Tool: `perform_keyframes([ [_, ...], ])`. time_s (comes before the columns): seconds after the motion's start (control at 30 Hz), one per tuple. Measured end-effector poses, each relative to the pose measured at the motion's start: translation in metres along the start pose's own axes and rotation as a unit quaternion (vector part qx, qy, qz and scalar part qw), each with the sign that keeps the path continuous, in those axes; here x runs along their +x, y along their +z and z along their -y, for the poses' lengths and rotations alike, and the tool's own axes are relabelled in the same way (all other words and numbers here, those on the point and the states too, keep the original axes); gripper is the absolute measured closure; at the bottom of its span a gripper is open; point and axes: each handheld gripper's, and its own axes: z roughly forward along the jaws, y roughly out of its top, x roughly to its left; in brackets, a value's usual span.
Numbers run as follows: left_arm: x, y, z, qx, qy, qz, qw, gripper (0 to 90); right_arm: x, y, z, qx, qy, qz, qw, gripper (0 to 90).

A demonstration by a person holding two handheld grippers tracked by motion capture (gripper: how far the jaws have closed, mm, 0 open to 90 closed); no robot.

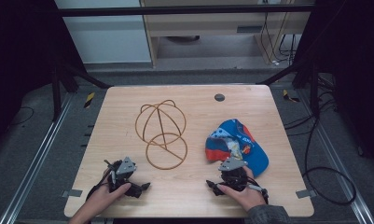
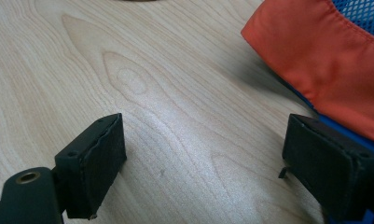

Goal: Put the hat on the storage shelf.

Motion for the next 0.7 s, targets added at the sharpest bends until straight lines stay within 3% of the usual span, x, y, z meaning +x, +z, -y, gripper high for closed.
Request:
perform_keyframes([
  [0.47,0.0,0.0,0.0,0.0,0.0,0.0,1.0,0.0,0.0,-0.001,-0.002,0.007,0.008,0.003,0.9999,12.9],
  [0.63,0.0,0.0,0.0,0.0,0.0,0.0,1.0,0.0,0.001,-0.019,-0.012,-0.019,0.016,-0.002,0.9997,15.5],
  [0.7,0.0,0.0,0.0,0.0,0.0,0.0,1.0,0.0,-0.002,-0.04,-0.024,-0.022,-0.002,0.007,0.9997,15.8],
])
